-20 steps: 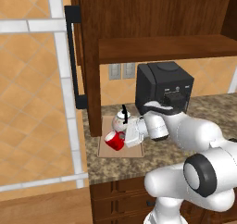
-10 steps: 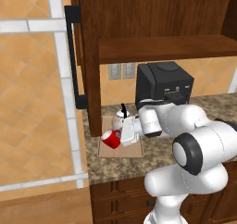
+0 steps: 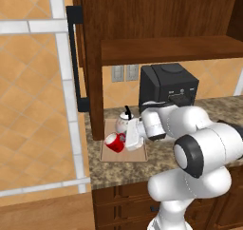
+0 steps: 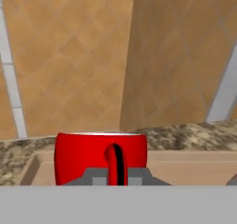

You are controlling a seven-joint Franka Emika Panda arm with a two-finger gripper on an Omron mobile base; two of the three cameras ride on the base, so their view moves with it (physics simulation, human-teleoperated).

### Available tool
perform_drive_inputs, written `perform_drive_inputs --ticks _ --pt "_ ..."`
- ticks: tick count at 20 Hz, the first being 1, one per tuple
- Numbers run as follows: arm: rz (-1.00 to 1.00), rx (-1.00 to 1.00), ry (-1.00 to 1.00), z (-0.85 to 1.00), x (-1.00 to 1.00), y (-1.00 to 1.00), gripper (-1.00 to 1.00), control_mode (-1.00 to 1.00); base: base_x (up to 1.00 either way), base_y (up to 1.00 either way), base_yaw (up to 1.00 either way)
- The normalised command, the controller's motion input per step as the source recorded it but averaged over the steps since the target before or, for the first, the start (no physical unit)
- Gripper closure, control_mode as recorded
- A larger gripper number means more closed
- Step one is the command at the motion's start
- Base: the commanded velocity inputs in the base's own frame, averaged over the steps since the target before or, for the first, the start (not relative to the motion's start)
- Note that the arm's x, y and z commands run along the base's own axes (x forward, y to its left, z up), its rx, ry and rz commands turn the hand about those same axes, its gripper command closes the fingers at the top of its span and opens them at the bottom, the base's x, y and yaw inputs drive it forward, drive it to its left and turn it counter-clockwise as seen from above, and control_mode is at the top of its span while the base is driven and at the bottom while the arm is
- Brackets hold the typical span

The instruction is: Pick the kettle from the counter and place it on the tray. Then pick the mug from the cabinet and place it on the tray. Then close the cabinet doors.

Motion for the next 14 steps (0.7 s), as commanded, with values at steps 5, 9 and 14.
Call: perform_drive_inputs --ticks 5,9,14 --pt "0.0 -0.13 0.0 -0.19 -0.27 -0.22 1.0 -1.0 0.0 0.0 0.0" --pt "0.0 -0.07 0.0 -0.06 -0.35 -0.12 1.0 -1.0 0.0 0.0 0.0" --pt "0.0 -0.05 -0.02 0.0 -0.34 -0.06 1.0 -1.0 0.0 0.0 0.0"
